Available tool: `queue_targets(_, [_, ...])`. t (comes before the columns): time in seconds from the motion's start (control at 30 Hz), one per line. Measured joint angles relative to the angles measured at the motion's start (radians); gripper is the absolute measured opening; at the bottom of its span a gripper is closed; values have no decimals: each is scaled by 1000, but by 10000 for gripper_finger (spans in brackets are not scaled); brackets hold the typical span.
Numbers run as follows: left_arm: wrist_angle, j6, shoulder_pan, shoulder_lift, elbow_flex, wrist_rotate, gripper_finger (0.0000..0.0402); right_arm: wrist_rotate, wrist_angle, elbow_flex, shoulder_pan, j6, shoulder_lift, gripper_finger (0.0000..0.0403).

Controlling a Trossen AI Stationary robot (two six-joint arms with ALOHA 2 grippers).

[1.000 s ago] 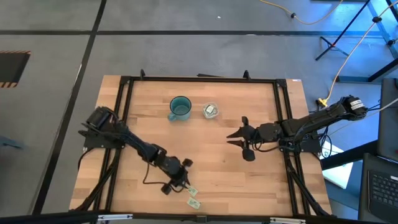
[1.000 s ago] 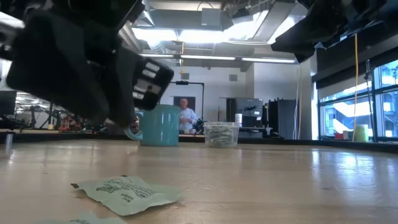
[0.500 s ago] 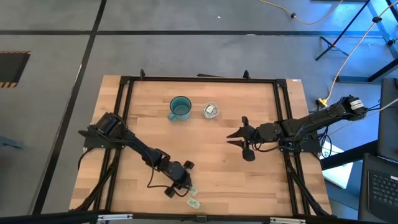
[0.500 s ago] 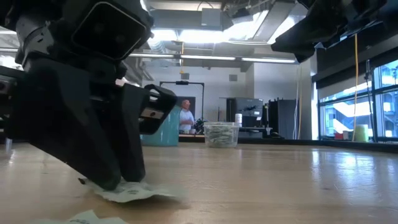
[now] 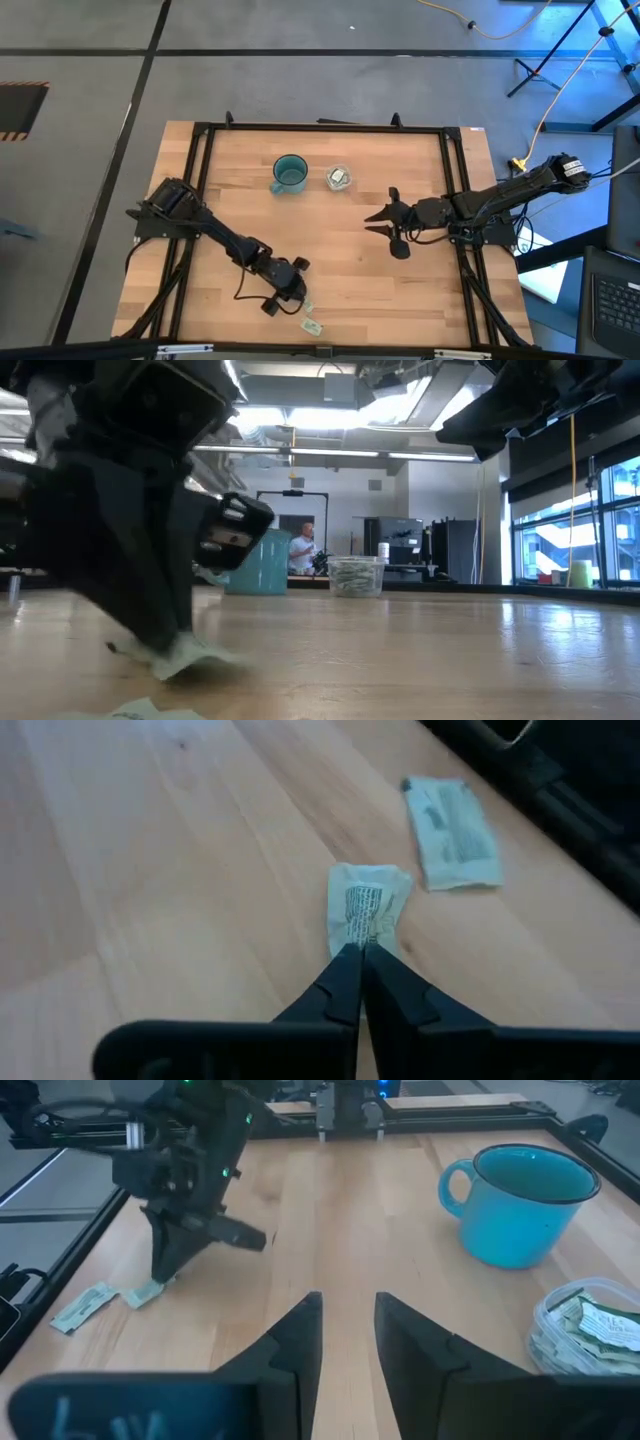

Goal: Pick and place items into bin
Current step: Put the white stevia packet into the transparent bin

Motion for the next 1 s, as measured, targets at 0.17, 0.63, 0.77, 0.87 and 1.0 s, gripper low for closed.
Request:
queue_targets(0.17, [-65, 19, 42, -162, 4, -43, 5, 0, -3, 0, 0, 0, 0, 98])
queue_targets(0.63, [33, 135, 476, -369, 4, -242, 6, 0, -5, 1, 0, -27, 0, 98])
queue_targets(0.77, [60, 83, 591, -299, 27, -251, 5, 0, -6, 1, 0, -28, 0, 98])
queue_targets(0.87, [64, 62, 647, -232, 77, -267, 3, 0, -6, 1, 0, -30, 0, 98])
queue_targets(1.0, [-1, 61, 689, -132, 166, -264, 6, 0, -9, 1, 0, -30, 0, 98])
